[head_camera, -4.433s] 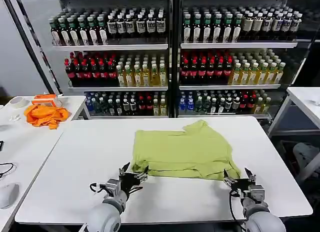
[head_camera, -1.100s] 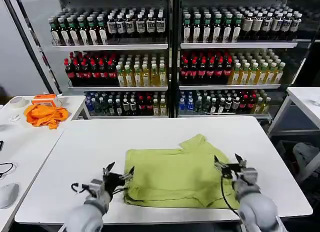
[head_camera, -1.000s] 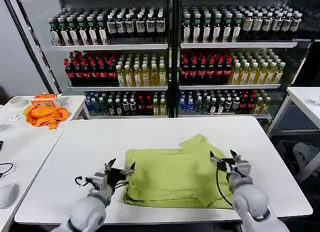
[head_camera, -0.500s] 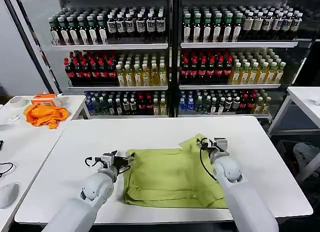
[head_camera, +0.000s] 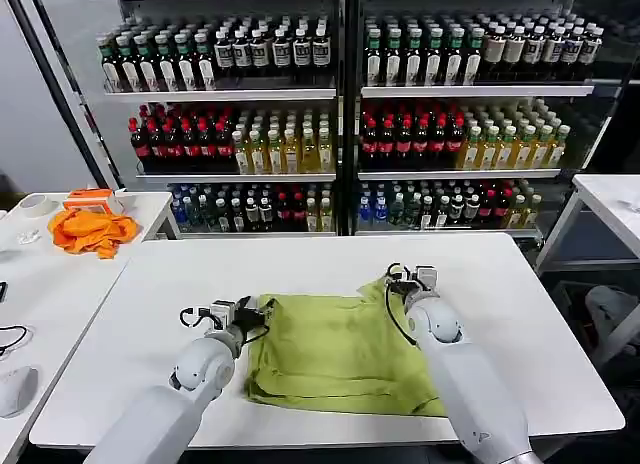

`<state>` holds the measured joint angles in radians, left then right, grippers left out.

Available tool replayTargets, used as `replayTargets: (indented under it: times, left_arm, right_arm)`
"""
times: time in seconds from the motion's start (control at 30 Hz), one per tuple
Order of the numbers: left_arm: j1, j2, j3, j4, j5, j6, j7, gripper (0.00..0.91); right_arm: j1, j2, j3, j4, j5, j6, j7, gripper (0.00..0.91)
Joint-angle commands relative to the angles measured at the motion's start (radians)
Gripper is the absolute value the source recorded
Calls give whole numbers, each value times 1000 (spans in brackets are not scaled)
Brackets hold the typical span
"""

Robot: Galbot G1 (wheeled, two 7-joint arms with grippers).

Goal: Fold and organize the clothes.

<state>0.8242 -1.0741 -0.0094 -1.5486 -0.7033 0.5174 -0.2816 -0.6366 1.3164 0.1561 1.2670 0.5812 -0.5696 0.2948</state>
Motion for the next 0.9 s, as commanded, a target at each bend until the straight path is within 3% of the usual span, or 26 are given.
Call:
replayTargets:
  times: [0.03, 0.57, 0.9]
  left_arm:
    - [-7, -3, 13, 13, -17, 6, 8, 20]
    - [49, 35, -43, -96, -57, -84, 44, 20]
    - [110, 75, -81, -256, -76, -112, 50, 20]
  right_arm:
    - [16, 16, -12, -43, 20, -5, 0, 0]
    - [-19, -20, -13, 103, 33, 17, 19, 0]
    - [-103, -95, 15, 376, 60, 0, 40, 0]
